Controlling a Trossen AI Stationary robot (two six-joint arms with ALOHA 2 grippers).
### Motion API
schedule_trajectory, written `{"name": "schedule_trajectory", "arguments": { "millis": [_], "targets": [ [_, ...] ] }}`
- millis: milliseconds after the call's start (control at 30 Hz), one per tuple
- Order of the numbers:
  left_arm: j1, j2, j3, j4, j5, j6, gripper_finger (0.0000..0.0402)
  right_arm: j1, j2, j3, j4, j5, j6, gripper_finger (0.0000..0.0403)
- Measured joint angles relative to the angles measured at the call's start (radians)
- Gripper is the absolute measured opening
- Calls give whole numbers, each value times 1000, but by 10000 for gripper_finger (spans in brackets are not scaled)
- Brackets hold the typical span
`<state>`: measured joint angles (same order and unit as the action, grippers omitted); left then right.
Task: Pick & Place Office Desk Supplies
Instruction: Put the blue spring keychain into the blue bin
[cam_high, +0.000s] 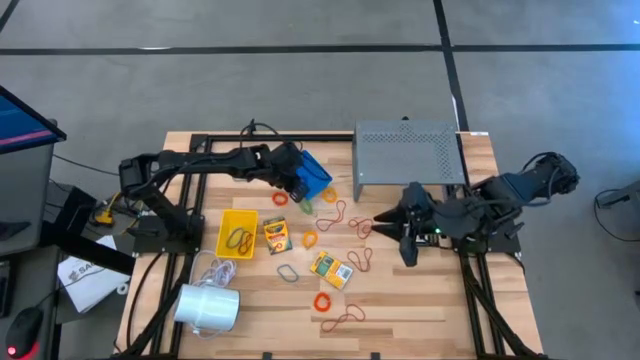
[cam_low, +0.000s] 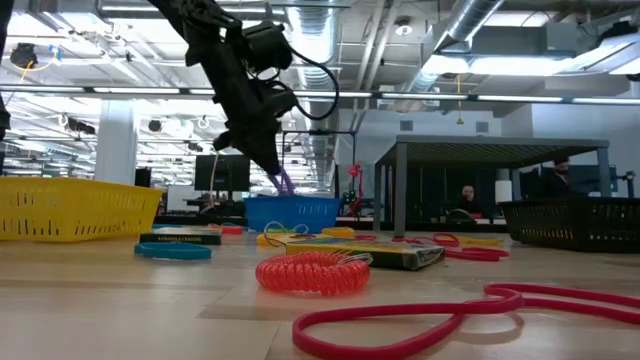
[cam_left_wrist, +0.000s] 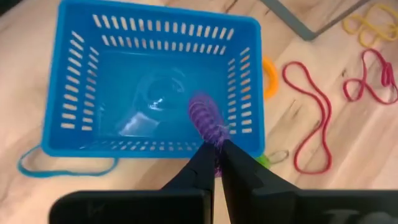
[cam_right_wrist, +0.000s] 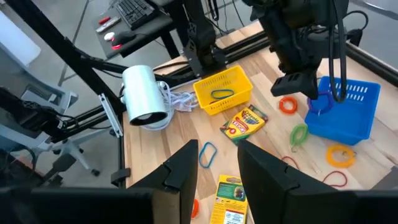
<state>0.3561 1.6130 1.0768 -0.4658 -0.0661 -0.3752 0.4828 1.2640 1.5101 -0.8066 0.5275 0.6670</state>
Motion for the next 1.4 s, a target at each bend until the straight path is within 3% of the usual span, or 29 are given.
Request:
{"name": "schedule_trajectory", "arguments": {
  "millis": [400, 900, 1100, 1400],
  "targets": [
    [-1, -4, 1, 124, -15, -19, 3, 0, 0, 0, 2, 16, -1, 111],
    [-1, 1, 1, 131, -84, -26, 9, 9, 0, 0, 8, 16, 9, 111],
    [-1, 1, 1, 131, -84, -26, 36, 9, 0, 0, 7, 15, 14, 111],
    [-1, 1, 1, 129, -36, -26, 114, 9, 0, 0, 7, 15, 14, 111]
  ]
}}
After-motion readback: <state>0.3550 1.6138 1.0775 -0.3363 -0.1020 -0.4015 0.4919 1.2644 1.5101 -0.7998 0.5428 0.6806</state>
